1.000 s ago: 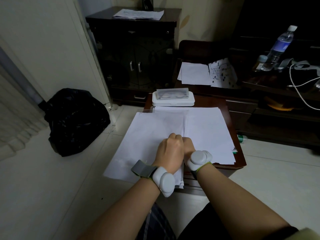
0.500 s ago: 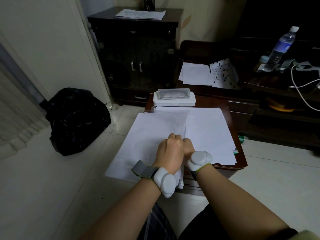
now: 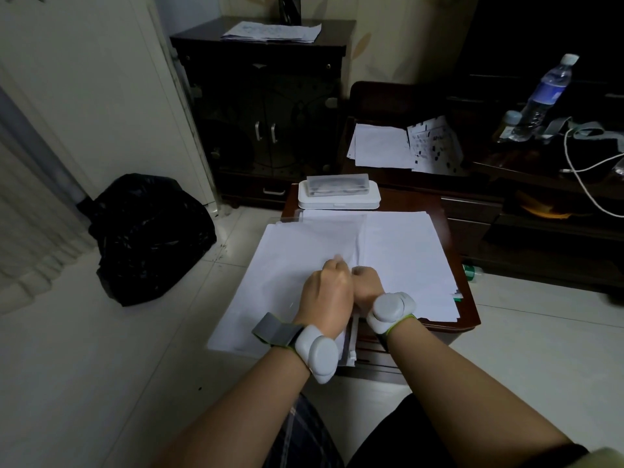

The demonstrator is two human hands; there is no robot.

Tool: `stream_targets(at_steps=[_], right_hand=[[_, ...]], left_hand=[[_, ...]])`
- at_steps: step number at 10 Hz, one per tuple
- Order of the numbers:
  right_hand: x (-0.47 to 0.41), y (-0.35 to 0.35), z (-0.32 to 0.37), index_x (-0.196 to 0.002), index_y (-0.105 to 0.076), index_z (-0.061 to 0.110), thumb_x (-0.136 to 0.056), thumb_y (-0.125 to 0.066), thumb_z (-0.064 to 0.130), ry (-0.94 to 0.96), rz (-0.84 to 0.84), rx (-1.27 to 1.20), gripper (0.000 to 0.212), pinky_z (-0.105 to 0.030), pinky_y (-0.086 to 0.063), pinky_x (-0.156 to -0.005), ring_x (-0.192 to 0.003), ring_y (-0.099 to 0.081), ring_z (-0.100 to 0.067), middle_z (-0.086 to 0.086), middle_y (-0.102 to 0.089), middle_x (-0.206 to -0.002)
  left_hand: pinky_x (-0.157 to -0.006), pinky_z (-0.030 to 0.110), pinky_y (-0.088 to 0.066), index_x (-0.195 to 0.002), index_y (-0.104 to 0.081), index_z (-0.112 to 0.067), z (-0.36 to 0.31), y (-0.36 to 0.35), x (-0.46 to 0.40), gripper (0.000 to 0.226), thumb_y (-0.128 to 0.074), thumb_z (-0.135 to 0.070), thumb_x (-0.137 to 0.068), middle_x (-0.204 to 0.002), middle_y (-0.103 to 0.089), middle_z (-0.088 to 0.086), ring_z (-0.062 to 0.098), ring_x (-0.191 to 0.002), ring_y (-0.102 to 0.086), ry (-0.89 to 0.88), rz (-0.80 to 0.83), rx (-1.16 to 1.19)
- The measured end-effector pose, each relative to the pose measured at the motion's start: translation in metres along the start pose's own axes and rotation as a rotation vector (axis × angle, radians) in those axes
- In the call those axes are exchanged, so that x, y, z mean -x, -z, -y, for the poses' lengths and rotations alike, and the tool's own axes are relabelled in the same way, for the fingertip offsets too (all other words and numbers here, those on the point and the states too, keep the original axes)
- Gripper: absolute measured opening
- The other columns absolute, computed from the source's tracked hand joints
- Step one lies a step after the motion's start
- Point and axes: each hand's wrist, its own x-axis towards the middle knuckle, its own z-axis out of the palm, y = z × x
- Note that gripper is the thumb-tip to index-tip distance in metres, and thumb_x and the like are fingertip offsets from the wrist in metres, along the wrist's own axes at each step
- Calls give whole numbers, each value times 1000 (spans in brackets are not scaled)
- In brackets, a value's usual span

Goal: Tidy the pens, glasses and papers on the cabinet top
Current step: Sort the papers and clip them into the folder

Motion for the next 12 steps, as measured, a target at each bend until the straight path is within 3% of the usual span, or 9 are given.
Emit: stream_targets(at_steps=[1,2,3,4,7,8,9,11,12], right_hand=[[18,32,3,-87,-66,0,-94,-45,40,-5,-163,-28,45,-32,-46,-76,-86,-60,-31,-17,-68,-90],[15,58,-15,-105,-59,6,-90,-53,27,-68,-350,94,26,-35,-42,-90,-112,-51,-34,-16,-58,-114],[18,73,-29,-120,-48,5,-81,-68,29,-188,-469,255,49,-40,-37,-97,-122,-40,-36,-18,-43,-129],[22,86,-40,-126,-40,3,-73,-75,43,-342,-464,331,75,-40,-35,-100,-123,-38,-34,-18,-39,-133],[25,99,-46,-125,-37,3,-62,-81,51,-436,-429,317,91,-43,-39,-98,-124,-39,-35,-18,-38,-132],[24,101,-46,-126,-35,2,-60,-81,52,-464,-418,302,94,-43,-41,-96,-121,-42,-34,-17,-39,-131],[23,104,-44,-128,-33,2,-61,-82,49,-478,-388,235,96,-41,-43,-94,-120,-47,-34,-18,-41,-131],[24,100,-46,-123,-36,3,-54,-80,60,-523,-476,350,100,-39,-42,-91,-115,-44,-30,-15,-42,-124],[25,103,-49,-125,-35,2,-59,-79,58,-517,-458,301,97,-37,-43,-93,-117,-47,-30,-16,-44,-126]], left_hand=[[-55,34,-41,-78,-59,8,-10,20,-1,5,-54,10,-79,-80,-60,25,42,-68,-61,59,181,8],[-64,30,-34,-76,-51,-3,-6,10,2,21,-38,8,-87,-88,-56,17,37,-86,-59,90,168,98],[-60,28,-30,-56,-22,-12,-3,-2,4,40,-38,4,-89,-63,-31,0,29,-76,-55,163,169,123],[-57,29,-28,-55,-19,-15,-3,-14,6,42,-40,0,-89,-60,-29,-1,22,-66,-45,183,191,161],[-45,25,-19,-51,-20,-16,-3,-11,8,45,-46,-7,-87,-51,-24,-3,9,-46,-24,237,199,237],[-52,29,-35,-52,-36,-10,-1,-10,5,36,-48,-8,-86,-52,-37,0,20,-54,-42,271,187,299],[-66,38,-48,-70,-59,3,-1,-11,2,21,-51,-9,-85,-62,-54,13,30,-66,-56,304,181,352],[-64,39,-48,-62,-54,2,1,-13,1,23,-50,-6,-84,-54,-46,9,24,-57,-47,266,138,346],[-65,39,-49,-66,-57,2,1,-13,1,21,-50,-7,-84,-58,-52,14,29,-61,-54,272,148,352]])
